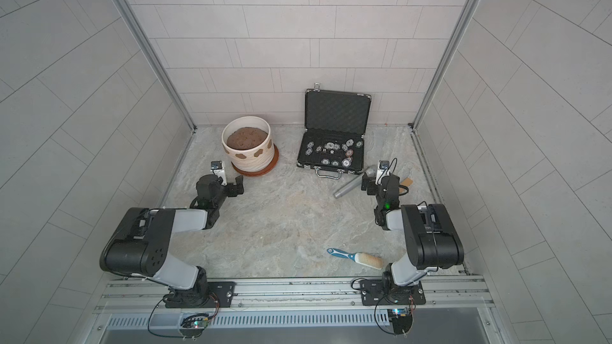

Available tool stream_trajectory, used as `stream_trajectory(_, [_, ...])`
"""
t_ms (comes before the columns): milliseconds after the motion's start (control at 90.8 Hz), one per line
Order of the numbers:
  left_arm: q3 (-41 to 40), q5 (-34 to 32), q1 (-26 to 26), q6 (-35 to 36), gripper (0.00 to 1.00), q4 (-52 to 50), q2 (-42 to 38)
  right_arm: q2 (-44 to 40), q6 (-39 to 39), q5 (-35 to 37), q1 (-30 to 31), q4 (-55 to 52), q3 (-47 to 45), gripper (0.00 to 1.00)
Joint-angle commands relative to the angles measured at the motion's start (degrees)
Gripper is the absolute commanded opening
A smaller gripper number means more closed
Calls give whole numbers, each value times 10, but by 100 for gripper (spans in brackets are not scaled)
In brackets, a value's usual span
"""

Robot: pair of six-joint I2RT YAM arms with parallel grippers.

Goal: Scrub the dried mud off the ceramic pot
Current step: Move the pot to the center of the board.

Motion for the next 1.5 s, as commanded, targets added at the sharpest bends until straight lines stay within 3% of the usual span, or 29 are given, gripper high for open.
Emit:
stream_trajectory(0, [10,3,1,-1,100,0,-1,-8,3,-3,-3,3,3,100])
stream_trajectory(605, [15,6,0,2,100,-17,-10,-10,2,-3,-3,4,2,100])
stream_trajectory(705, [24,32,0,11,100,-37,-26,-31,3,-2,-3,-12,5,100])
stream_trajectory(760, [52,49,0,18,100,-107,-51,-71,11,11,-3,-54,9,100])
stream_trajectory(947, [196,128,4,50,100,-450,-117,-302,86,40,-3,-385,74,100])
stream_trajectory(1090, [304,211,4,70,100,-679,-147,-430,226,141,-4,-563,126,100])
stream_trajectory(1156, [365,248,4,81,100,-793,-148,-467,264,130,-4,-648,164,100])
stream_trajectory(1244, [450,289,4,115,100,-930,-142,-506,268,74,-4,-654,167,100])
stream_trajectory(1354, [534,219,4,97,100,-1033,-136,-494,255,-29,0,-664,195,100])
stream_trajectory(1420, [557,143,6,72,100,-1049,-133,-465,241,-11,27,-707,222,100])
stream_trajectory(1486, [585,84,9,55,100,-1064,-123,-440,217,49,93,-727,237,100])
